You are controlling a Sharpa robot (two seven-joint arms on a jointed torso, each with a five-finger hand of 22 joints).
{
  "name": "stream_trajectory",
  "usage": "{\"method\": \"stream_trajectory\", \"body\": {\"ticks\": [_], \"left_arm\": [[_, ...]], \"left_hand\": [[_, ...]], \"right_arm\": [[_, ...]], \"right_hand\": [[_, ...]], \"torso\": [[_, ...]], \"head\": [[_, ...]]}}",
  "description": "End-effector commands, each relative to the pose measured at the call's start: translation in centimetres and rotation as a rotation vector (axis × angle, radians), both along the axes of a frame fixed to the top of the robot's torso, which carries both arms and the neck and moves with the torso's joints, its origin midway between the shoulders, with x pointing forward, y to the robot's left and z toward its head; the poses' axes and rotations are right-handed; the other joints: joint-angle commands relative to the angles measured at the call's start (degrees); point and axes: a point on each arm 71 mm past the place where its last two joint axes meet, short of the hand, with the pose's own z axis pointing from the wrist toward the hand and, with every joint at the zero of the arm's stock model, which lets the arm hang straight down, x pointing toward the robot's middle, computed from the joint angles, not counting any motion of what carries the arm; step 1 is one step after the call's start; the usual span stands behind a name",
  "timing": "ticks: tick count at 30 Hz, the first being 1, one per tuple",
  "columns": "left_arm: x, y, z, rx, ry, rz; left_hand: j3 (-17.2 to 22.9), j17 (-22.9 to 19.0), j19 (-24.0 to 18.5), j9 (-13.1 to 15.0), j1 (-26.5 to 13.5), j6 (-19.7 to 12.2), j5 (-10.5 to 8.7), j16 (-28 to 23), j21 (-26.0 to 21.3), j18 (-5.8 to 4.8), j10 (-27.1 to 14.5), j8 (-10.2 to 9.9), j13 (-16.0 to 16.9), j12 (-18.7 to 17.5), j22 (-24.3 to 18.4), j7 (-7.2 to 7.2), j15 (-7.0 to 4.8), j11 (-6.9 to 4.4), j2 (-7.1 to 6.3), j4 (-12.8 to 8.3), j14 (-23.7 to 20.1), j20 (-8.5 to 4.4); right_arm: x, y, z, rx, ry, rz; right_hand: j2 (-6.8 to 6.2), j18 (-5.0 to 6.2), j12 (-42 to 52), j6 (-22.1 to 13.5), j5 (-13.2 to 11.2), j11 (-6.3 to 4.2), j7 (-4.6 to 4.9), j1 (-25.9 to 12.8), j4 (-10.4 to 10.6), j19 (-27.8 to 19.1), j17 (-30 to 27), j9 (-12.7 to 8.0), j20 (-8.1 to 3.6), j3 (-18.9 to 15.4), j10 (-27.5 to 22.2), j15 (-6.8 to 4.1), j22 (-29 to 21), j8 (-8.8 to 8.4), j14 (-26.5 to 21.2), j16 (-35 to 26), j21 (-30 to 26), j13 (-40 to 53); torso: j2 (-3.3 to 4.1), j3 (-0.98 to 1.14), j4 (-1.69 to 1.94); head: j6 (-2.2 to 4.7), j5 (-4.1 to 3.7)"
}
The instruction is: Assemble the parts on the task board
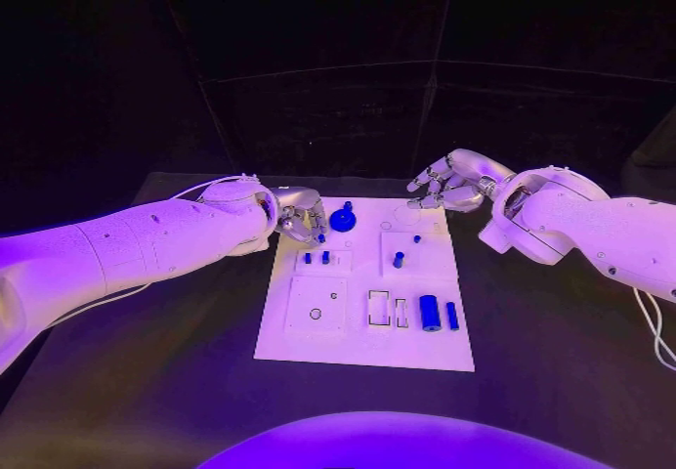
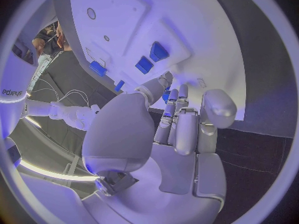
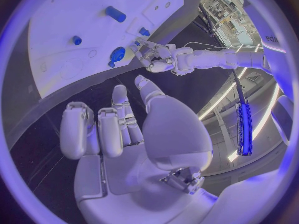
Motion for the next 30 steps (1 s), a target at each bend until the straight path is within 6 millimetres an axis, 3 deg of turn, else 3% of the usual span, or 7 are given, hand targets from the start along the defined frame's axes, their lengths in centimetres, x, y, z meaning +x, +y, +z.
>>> {"method": "stream_trajectory", "body": {"ticks": [1, 5, 7, 12, 17, 21, 30], "left_arm": [[0.1, 0.4, 0.2, -0.007, -0.02, 0.02], [0.0, 1.6, 0.5, -0.029, -0.04, 0.044], [0.0, 2.1, 0.7, -0.064, -0.046, 0.065], [-0.1, 4.8, 1.9, -0.404, -0.02, 0.219], [-0.6, 6.4, 2.7, -0.872, 0.103, 0.416], [-1.1, 6.7, 3.0, -1.09, 0.17, 0.469], [-2.2, 6.1, 3.5, -1.282, 0.229, 0.467]], "left_hand": [[-0.4, -0.1, -0.1, 0.0, 0.1, -0.6, -0.21, -0.2, -0.5, -0.22, -0.6, -0.5, 0.0, -0.3, -0.4, 0.08, 0.32, -0.01, -0.5, -0.1, 1.6, 0.52], [-0.5, -0.1, -0.2, 0.0, 0.2, -0.6, -0.2, -0.2, -0.8, -0.14, -0.7, -0.6, 0.0, -0.4, -0.7, 0.1, 0.33, 0.01, -0.5, -0.2, 1.6, 0.53], [-0.4, -0.2, -0.3, 0.0, 0.3, -0.5, -0.19, -0.2, -1.1, -0.08, -0.7, -0.5, 0.0, -0.4, -0.9, 0.18, 0.36, 0.07, -0.29, -0.1, 1.6, 0.56], [0.4, -3.3, -1.9, 0.4, 0.5, 1.7, -0.15, -1.7, -5.6, 0.81, 0.0, 0.4, 0.1, -0.1, -5.2, 0.9, 0.69, 0.49, 0.87, 0.1, 0.6, 0.9], [0.4, -20.7, -9.8, 0.5, -1.3, 3.8, -0.15, -11.1, -22.1, 3.89, 1.4, 1.5, 0.3, 1.1, -19.8, 0.41, 0.7, 0.1, 1.8, 1.7, -6.7, 1.18], [-1.1, -36.7, -13.8, 0.4, -2.8, 5.0, -0.17, -21.2, -26.0, 3.86, 3.0, 2.0, 0.3, 2.2, -22.0, -0.44, 0.51, -0.48, 1.99, 2.9, -15.7, 1.17], [-2.0, -39.1, -15.6, 0.2, -2.1, 5.0, -0.15, -23.5, -29.0, 3.84, 3.3, 1.9, 0.2, 2.6, -24.0, -0.19, 0.67, -0.39, 2.72, 3.0, -18.3, 1.36]], "right_arm": [[0.1, -0.3, -0.3, -0.068, 0.019, 0.004], [0.2, -0.5, -0.4, -0.168, -0.021, 0.011], [0.3, -0.6, -0.5, -0.229, -0.057, 0.017], [0.1, -0.6, -1.0, -0.407, -0.176, 0.042], [-0.2, -0.2, -1.6, -0.507, -0.246, 0.064], [-0.4, 0.1, -2.3, -0.567, -0.274, 0.08], [-1.0, 0.9, -3.8, -0.617, -0.262, 0.123]], "right_hand": [[-0.36, 1.0, -6.4, 0.7, -0.2, -0.14, -0.31, 1.4, -0.1, -0.7, -0.9, 0.1, -0.08, 1.0, -1.7, -0.53, -1.0, 0.53, 2.2, -0.7, -0.6, -5.5], [-1.06, 1.13, -17.0, 2.7, -2.0, -0.26, -0.15, 3.4, -1.4, -1.0, -2.2, -0.1, -0.05, 4.2, -1.4, -0.6, -2.2, 0.49, 2.1, -1.9, -1.4, -15.8], [-1.04, 1.27, -19.2, 3.9, -2.7, -0.14, -0.95, 4.8, -2.4, -1.1, -2.8, 0.1, -0.11, 5.7, -2.1, -0.68, -2.6, 0.81, 2.0, -2.3, -1.7, -17.8], [-2.23, 1.26, -25.7, 6.9, -5.2, -0.11, -1.57, 5.4, -3.8, -0.9, -3.3, -0.1, 0.03, 10.6, 0.6, -0.77, -3.0, 0.15, 2.1, -3.0, -2.1, -25.7], [-3.52, 1.41, -29.2, 8.0, -6.8, 0.31, -1.44, 4.9, -4.3, -1.2, -4.2, -0.1, 0.34, 13.6, 1.2, -0.24, -3.8, -0.96, 2.0, -3.7, -2.7, -30.5], [-4.21, 1.61, -30.4, 7.9, -7.4, 0.5, -1.36, 4.6, -4.5, -1.6, -5.4, -0.2, 0.54, 14.6, 1.2, -0.04, -5.0, -1.71, 1.8, -4.5, -3.4, -32.3], [-5.21, 2.25, -32.8, 7.1, -8.5, 0.61, -1.28, 4.5, -4.7, -2.8, -9.5, -0.2, 0.76, 16.6, 0.4, 0.17, -8.5, -3.6, 1.2, -7.4, -5.6, -36.2]], "torso": [[0.0, 0.01, 0.01], [-0.04, 0.0, 0.02], [-0.05, -0.01, 0.01], [-0.05, 0.07, -0.06], [0.02, 0.0, -0.05], [0.01, -0.13, 0.14], [0.02, -0.17, -0.02]], "head": [[0.11, 0.04], [0.29, -0.03], [0.41, -0.07], [1.09, -1.08], [1.43, -2.28], [1.66, -2.9], [1.75, -3.51]]}}
